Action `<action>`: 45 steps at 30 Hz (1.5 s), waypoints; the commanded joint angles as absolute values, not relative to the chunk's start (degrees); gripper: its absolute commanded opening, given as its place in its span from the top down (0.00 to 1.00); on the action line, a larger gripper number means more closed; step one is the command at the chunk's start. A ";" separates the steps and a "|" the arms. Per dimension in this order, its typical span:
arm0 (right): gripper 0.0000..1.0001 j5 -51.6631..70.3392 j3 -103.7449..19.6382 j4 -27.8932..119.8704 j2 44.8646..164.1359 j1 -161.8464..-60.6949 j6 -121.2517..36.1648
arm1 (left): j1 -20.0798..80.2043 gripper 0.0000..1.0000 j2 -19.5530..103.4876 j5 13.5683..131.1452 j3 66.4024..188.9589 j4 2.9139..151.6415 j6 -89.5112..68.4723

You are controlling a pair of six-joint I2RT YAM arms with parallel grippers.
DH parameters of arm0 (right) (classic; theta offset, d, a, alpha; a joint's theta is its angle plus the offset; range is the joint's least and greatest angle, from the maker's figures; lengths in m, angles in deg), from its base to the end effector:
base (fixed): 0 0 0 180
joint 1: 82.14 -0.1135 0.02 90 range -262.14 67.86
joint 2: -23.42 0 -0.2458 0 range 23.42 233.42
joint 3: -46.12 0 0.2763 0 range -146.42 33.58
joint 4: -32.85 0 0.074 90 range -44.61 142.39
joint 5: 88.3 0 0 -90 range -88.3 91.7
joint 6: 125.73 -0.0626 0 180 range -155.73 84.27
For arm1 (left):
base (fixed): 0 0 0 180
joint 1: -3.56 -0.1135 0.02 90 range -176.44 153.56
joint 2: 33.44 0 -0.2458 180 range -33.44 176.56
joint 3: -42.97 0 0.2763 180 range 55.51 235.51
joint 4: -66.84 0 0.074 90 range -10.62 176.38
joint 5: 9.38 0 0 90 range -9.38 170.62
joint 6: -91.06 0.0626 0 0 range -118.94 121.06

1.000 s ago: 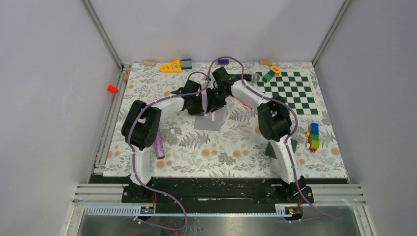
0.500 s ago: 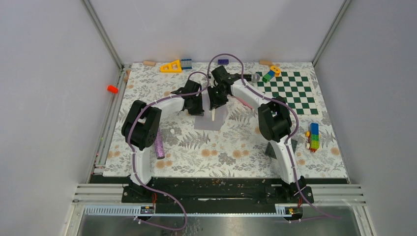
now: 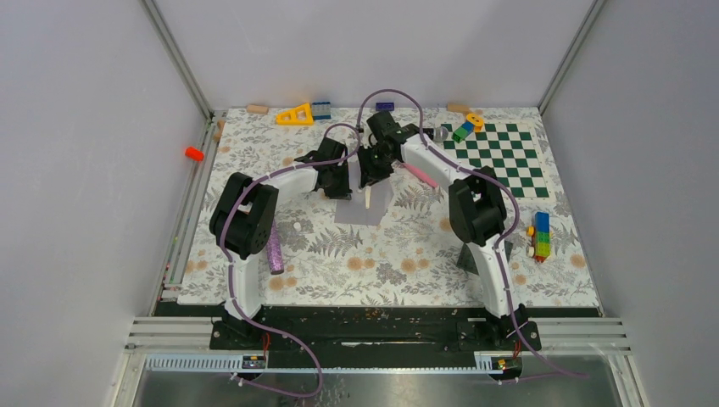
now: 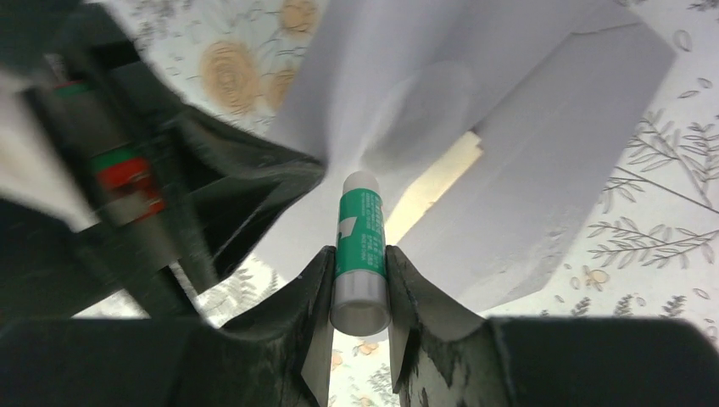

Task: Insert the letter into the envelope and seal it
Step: Paint the envelope at the center of the board.

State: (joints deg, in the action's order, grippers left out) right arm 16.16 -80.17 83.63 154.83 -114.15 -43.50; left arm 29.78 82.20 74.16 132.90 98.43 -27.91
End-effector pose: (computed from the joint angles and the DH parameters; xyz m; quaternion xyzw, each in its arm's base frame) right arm 0.4439 0.2959 0.1617 -0.2352 0.9196 0.2121 0.2326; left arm 0.3996 -0.2046 0.1006 -0.0071 0.9581 -0.1781 0.2240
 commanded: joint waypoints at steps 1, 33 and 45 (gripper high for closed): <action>1.00 24.83 -79.21 83.80 148.66 -114.26 -45.05 | 30.37 1.00 83.68 76.07 130.90 102.85 -26.98; 1.00 9.56 -78.23 83.77 154.17 -115.92 -39.65 | 30.38 1.00 83.59 76.12 130.81 102.76 -26.80; 1.00 7.25 -78.78 83.07 151.73 -115.98 -37.89 | 30.49 1.00 83.54 76.23 130.81 102.76 -26.71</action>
